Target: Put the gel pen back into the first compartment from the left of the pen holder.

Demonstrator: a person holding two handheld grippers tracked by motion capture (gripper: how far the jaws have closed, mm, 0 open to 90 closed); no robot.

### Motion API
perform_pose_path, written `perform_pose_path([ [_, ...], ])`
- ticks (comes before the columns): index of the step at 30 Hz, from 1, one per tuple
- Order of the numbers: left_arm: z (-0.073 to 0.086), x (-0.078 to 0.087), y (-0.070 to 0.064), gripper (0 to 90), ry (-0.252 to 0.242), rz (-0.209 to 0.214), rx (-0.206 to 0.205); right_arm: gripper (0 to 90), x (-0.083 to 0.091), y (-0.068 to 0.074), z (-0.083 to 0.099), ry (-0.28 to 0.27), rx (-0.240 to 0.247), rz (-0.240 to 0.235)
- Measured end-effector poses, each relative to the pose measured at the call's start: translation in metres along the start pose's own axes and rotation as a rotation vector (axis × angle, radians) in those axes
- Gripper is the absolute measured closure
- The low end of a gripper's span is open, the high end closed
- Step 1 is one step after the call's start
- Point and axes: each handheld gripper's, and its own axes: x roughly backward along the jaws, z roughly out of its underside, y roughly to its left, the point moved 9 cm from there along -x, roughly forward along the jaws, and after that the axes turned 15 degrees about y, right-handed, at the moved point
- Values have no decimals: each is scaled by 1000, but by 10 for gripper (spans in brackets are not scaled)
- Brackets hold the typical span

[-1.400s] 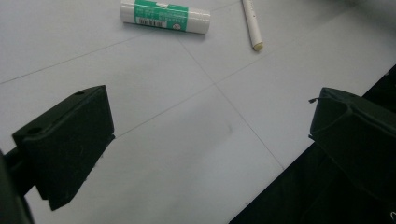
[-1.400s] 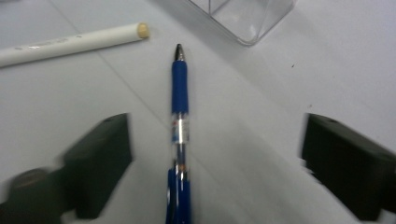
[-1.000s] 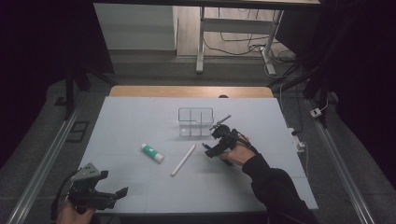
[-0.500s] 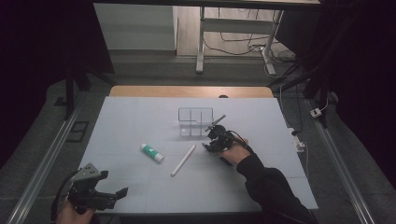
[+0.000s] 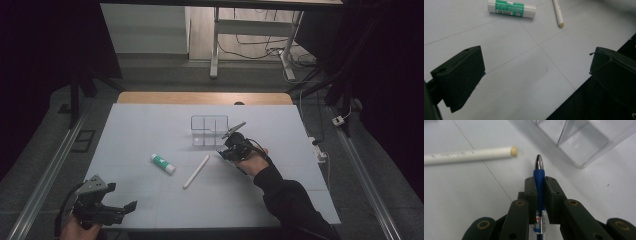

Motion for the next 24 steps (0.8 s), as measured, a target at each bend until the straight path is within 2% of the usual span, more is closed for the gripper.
perform_pose_path([
  [10,0,0,0,0,-3,6,3,802,34,5,-12,-161,-10,-15],
  [12,0,0,0,0,-3,6,4,802,41,6,-15,-194,1,-15],
  [24,0,0,0,0,-2,4,6,802,74,14,-34,-328,16,-47],
])
